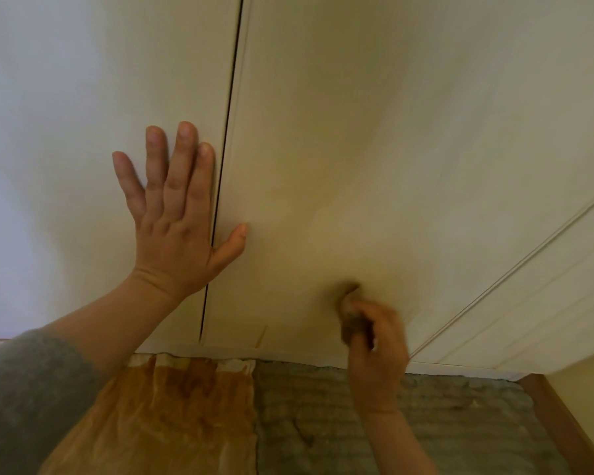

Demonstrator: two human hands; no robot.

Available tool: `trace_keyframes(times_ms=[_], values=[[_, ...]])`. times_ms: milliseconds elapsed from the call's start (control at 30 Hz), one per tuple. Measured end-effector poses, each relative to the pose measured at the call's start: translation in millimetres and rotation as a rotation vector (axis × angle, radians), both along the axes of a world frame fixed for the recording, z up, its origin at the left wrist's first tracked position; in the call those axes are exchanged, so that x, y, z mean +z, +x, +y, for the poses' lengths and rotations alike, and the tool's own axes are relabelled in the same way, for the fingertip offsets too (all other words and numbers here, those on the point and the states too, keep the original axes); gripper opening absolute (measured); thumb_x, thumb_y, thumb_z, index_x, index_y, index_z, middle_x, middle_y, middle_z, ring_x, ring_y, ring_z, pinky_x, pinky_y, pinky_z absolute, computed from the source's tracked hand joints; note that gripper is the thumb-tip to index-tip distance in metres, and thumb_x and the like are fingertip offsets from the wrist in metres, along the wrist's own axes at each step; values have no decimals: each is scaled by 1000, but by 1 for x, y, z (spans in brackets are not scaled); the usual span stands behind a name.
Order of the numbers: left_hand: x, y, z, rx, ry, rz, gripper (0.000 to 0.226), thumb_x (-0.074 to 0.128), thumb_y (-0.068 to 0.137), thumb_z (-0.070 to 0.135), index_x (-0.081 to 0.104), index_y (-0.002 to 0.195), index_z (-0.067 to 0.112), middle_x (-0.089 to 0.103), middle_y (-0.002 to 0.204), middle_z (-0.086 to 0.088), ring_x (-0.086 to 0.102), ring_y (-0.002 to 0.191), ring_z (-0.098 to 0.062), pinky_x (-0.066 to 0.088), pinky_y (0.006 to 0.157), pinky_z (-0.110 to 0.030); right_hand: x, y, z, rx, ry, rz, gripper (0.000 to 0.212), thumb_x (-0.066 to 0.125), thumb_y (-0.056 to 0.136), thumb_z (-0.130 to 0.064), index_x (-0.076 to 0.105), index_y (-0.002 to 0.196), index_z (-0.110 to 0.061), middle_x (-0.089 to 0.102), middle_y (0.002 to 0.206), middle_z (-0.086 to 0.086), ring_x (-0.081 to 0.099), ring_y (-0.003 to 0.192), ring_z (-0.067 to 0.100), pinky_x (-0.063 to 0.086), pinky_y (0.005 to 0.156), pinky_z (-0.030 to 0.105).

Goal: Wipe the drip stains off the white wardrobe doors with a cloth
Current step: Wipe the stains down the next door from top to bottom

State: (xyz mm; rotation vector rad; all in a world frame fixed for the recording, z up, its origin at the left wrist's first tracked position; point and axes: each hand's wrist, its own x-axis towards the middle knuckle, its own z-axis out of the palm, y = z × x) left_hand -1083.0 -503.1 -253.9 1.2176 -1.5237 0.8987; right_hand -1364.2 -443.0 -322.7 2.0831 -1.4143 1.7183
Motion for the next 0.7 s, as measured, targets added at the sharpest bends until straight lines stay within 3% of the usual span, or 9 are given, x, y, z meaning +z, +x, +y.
trace_keyframes(times_ms=[100, 200, 300, 433, 500, 600, 700], values=[[1, 0, -1, 18, -2, -2, 89, 39, 94, 58, -3, 158, 13, -18, 164, 4, -17, 150, -23, -12, 116, -56, 62, 7, -19, -91, -266, -129, 20, 50, 87, 4, 62, 101, 2, 59, 101, 9, 57, 93, 20, 51, 78, 28], [-1, -1, -1, 23, -10, -2, 90, 40, 94, 58, -3, 158, 12, -18, 164, 3, -17, 150, -23, -13, 117, -56, 68, 19, -33, -176, -260, -279, 23, 51, 83, 3, 58, 103, -5, 55, 100, 6, 54, 92, 17, 49, 78, 24], [0, -2, -3, 27, -19, -1, 89, 39, 94, 58, -1, 158, 11, -17, 164, 2, -16, 150, -24, -12, 117, -56, 21, 22, -27, -252, -88, -393, 15, 54, 85, -7, 51, 98, -14, 51, 95, 6, 50, 84, 19, 46, 72, 25], [-1, -1, -2, 33, -22, 2, 90, 40, 93, 58, -2, 158, 11, -16, 164, 3, -15, 150, -24, -11, 117, -56, -49, 10, -10, -483, 418, -622, 23, 57, 86, 9, 46, 89, -11, 52, 92, 10, 55, 86, 31, 52, 74, 45], [-1, -1, -2, 23, -30, -1, 90, 41, 93, 57, -2, 158, 12, -16, 164, 3, -15, 150, -23, -12, 117, -55, -55, 8, -3, -479, 484, -748, 20, 60, 90, 4, 47, 91, -12, 53, 90, 4, 58, 91, 34, 51, 71, 36], [0, -1, -4, 25, -33, 1, 91, 40, 92, 58, -1, 158, 12, -15, 164, 3, -14, 150, -23, -12, 117, -55, -16, 17, 2, -375, 288, -808, 14, 63, 92, -8, 52, 100, -12, 55, 93, -5, 57, 86, 17, 53, 68, 23], [-1, -2, -5, 36, -39, 2, 91, 40, 92, 59, -1, 158, 12, -15, 165, 3, -14, 150, -23, -11, 116, -56, 40, 25, -5, -260, -25, -648, 16, 65, 92, -8, 54, 102, -12, 56, 92, -7, 54, 82, 5, 50, 68, 15]])
